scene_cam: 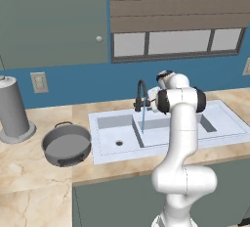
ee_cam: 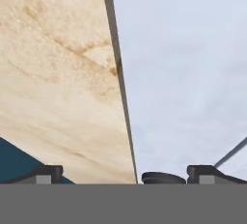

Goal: Dump the avocado from the pot into the sink. Then turn on the water and wash the avocado. Then turn off the water and put the avocado back in the pot.

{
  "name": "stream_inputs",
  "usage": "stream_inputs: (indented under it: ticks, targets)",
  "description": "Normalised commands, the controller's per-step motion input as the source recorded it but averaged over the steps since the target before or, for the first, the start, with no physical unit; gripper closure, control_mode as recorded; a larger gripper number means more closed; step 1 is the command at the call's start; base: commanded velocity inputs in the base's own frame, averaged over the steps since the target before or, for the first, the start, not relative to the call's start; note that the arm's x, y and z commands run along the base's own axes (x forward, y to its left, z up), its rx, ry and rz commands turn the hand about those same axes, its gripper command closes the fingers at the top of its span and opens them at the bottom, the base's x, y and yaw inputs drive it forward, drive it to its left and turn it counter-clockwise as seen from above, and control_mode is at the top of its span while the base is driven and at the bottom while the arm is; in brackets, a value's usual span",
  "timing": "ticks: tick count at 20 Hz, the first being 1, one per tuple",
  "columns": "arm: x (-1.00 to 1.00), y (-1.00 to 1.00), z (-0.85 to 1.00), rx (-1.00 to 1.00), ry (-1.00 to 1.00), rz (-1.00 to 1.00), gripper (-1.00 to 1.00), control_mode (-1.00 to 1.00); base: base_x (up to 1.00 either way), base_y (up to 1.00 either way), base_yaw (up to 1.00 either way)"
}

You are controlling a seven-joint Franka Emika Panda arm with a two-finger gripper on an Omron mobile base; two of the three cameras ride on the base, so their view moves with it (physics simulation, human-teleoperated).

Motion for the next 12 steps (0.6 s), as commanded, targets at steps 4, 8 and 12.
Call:
stream_inputs:
  ticks: [4, 8, 12]
  targets:
    - [-0.15, 1.0, 0.0, -0.14, -0.18, -0.19, -1.0, -1.0, 0.0, 0.0, 0.0]
    - [-0.19, 1.0, 0.0, -0.2, -0.15, -0.25, -1.0, -1.0, 0.0, 0.0, 0.0]
    - [-0.03, 1.0, 0.0, -0.23, -0.09, -0.25, -1.0, -1.0, 0.0, 0.0, 0.0]
